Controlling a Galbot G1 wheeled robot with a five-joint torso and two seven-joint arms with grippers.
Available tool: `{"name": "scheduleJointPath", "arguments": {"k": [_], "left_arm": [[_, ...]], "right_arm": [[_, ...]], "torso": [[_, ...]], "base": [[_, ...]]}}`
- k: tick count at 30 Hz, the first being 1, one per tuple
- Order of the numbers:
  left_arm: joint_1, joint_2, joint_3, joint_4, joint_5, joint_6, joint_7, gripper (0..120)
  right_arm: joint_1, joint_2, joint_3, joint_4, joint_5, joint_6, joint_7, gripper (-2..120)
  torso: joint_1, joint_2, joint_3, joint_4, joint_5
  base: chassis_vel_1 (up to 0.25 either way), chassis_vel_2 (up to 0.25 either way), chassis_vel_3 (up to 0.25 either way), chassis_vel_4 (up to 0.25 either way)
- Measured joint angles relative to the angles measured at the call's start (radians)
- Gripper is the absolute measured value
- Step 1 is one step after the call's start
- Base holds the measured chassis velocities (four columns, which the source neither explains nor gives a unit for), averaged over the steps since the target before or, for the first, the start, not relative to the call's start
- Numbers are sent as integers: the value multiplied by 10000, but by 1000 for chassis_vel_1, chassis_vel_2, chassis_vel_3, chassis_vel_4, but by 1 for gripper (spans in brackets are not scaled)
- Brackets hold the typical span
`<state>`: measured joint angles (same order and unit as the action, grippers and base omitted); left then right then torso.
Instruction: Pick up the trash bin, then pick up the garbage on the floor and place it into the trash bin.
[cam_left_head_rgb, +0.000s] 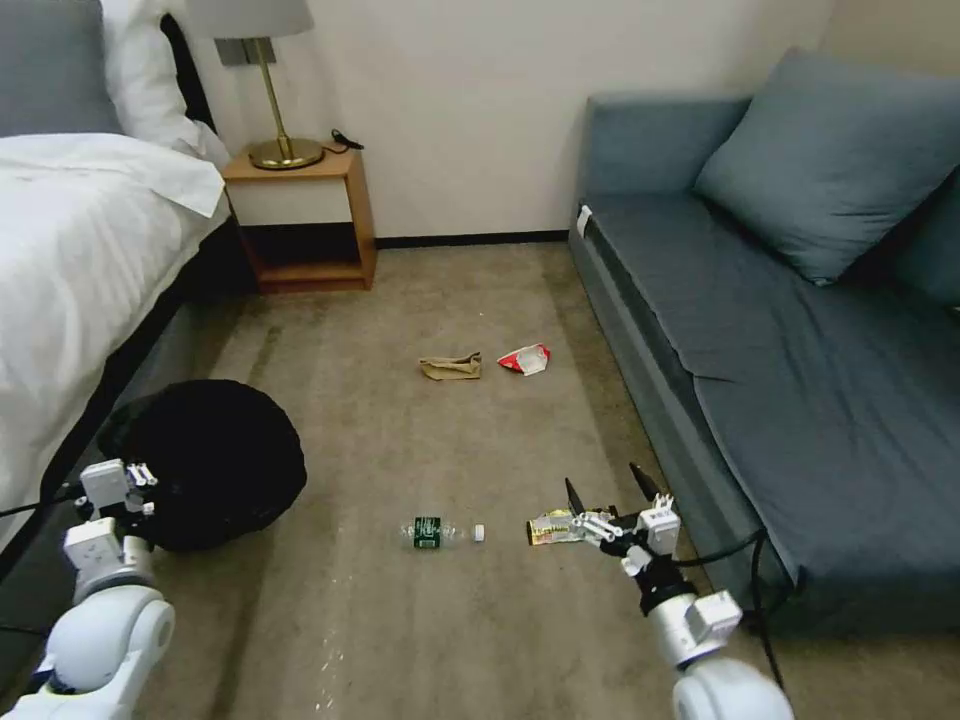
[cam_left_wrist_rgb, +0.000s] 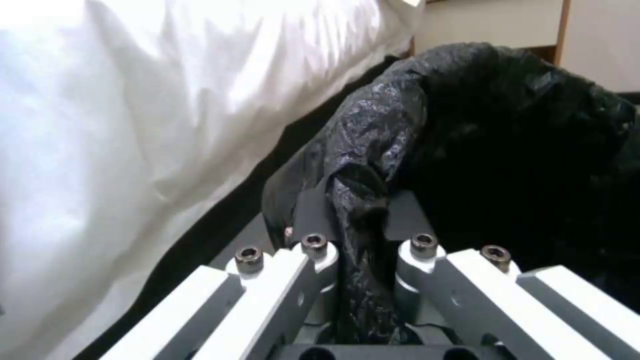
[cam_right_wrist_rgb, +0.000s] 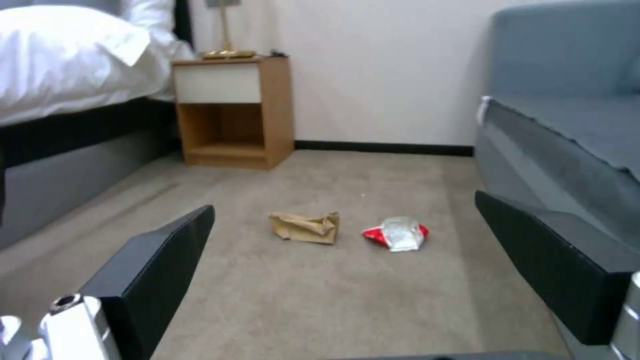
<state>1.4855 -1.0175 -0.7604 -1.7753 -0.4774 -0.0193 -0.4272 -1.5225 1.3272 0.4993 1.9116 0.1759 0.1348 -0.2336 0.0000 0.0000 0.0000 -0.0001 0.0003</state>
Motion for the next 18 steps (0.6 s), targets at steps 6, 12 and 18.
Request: {"name": "scheduleJointPath", "arguments": {"k": [6,12,18], "left_arm": [[109,-184,-211,22,-13,69,183,7],[107,-450,-286,110,298,144,303,7],[79,-842,-302,100,842,279,360,7]], "right_arm": [[1856,-2264,-1036,-1303,1462,-372,-321,100],[4534,-3472,-2928,-2890,2435,-453,-683,100],[8605,-3226,-5998,-5404,3079,-534,-1230,100]], "torso": [[0,0,1,1,0],[1,0,1,2,-1],[1,-1,2,4,-11]], "base": [[0,0,0,0],[0,0,0,0],[0,0,0,0]]}}
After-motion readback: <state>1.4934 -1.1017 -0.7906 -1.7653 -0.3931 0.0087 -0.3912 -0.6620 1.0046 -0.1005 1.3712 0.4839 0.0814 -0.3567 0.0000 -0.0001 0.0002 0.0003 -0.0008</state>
